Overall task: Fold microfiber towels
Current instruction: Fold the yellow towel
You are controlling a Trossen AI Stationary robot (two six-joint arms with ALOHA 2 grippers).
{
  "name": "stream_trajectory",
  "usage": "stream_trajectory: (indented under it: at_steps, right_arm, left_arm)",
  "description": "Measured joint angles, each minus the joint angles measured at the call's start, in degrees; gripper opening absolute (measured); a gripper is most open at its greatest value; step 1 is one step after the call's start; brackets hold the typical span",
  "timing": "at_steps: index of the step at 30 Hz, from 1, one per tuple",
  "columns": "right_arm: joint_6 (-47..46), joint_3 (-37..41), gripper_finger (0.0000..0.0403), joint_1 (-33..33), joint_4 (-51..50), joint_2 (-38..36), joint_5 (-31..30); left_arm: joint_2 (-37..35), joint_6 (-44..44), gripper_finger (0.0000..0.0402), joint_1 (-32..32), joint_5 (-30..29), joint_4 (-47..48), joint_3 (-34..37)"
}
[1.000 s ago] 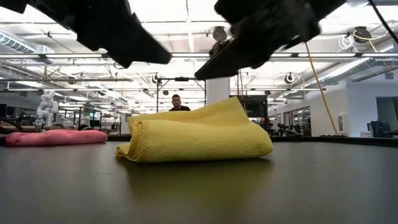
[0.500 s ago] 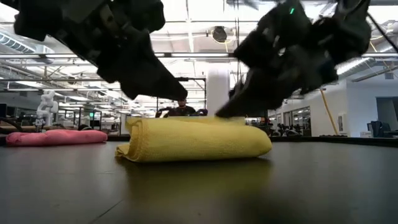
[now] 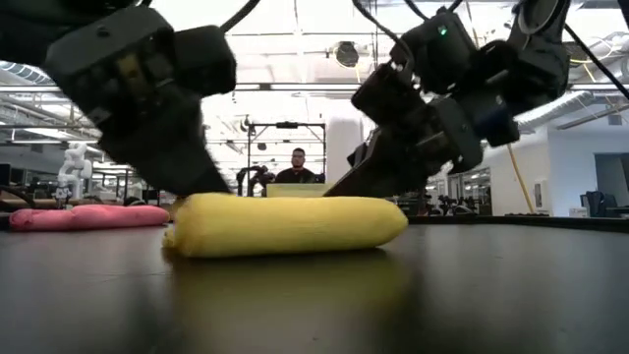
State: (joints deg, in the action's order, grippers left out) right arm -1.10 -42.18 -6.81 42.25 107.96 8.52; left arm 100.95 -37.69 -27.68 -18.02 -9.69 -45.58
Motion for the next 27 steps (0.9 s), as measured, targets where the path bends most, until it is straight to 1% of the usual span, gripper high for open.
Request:
stream_trajectory:
  at_steps: [3, 5, 7, 10, 11, 15, 17, 19, 22, 24, 27]
  right_arm:
    - [-0.1, 0.7, 0.0001, 0.0, -3.4, -3.0, -1.6]
    - [-0.1, 1.0, 0.0, -0.3, -5.1, -4.9, -2.1]
    - [-0.5, 1.0, 0.0, -1.0, -4.3, -6.2, -2.0]
    - [-1.3, 0.6, 0.0, -2.4, -2.4, -6.7, 2.5]
    - [-1.4, 0.3, 0.0, -2.7, -2.2, -6.6, 3.8]
    - [-1.3, -1.1, 0.0, -3.1, -1.7, -4.4, 3.2]
    - [-1.3, -2.7, 0.0, -2.6, -1.8, -2.0, 3.2]
    - [-1.2, -4.0, 0.0, -2.0, -1.7, 0.5, 3.2]
    - [-0.8, -4.5, 0.0, -1.2, -2.4, 2.9, 0.3]
    - [-0.9, -4.3, 0.0, -1.0, -4.7, 3.0, -2.0]
    - [-2.7, -3.9, 0.0, -1.7, -8.1, 2.9, -4.4]
  left_arm:
    - [0.0, -3.2, 0.0026, -1.0, 0.1, 2.8, 0.0]
    - [0.0, -3.4, 0.0026, -1.7, 0.9, 3.1, 0.0]
    - [-1.0, -3.3, 0.0026, -2.3, 1.5, 3.3, 0.0]
    - [-3.2, -3.3, 0.0026, -2.6, 1.6, 3.0, 0.0]
    - [-4.0, -3.3, 0.0026, -2.6, 1.6, 3.4, 0.0]
    - [-5.8, -4.0, 0.0026, -2.5, 1.7, 3.9, 0.0]
    - [-5.8, -5.1, 0.0026, -2.5, 3.1, 6.1, 0.0]
    - [-5.1, -7.5, 0.0026, -2.5, 2.9, 9.5, 0.0]
    - [-3.8, -10.3, 0.0026, -2.5, 0.2, 15.6, 0.1]
    - [-2.6, -10.5, 0.0026, -2.2, -1.9, 16.5, -0.1]
    - [-1.8, -6.0, 0.0026, -1.6, -5.1, 18.6, -0.2]
